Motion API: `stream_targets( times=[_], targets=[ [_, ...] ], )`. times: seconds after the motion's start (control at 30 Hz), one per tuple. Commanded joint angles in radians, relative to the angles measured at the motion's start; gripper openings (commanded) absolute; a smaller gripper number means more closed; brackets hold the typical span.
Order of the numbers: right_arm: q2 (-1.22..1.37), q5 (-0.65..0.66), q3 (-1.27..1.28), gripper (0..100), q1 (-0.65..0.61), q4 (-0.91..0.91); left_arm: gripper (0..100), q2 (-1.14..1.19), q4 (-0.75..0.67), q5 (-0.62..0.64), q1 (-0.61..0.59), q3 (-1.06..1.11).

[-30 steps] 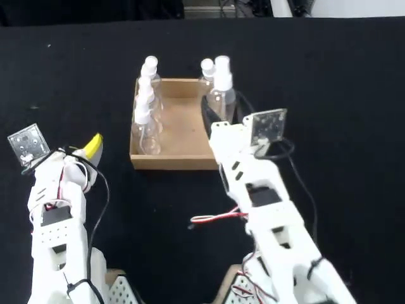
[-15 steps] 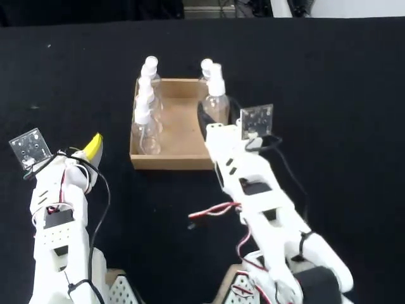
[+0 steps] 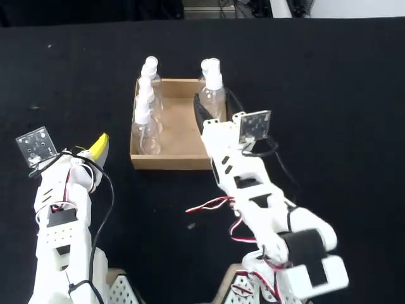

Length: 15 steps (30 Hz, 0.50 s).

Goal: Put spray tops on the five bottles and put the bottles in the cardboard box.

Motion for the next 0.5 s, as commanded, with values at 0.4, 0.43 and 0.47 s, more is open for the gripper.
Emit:
stream_targets(
  times=[0.4, 0.43, 0.47],
  targets=[
    [0.203, -0.005, 0.001, 1.1, -0.020, -0.245, 31, -0.011, -0.023, 0.002, 0.012, 0.001],
    [0.209, -0.005, -0.001, 1.1, -0.020, -0.245, 31, -0.011, -0.021, 0.002, 0.012, 0.001],
    [0.214, -0.005, -0.001, 1.1, -0.020, -0.245, 31, -0.009, -0.023, 0.002, 0.012, -0.001]
  ],
)
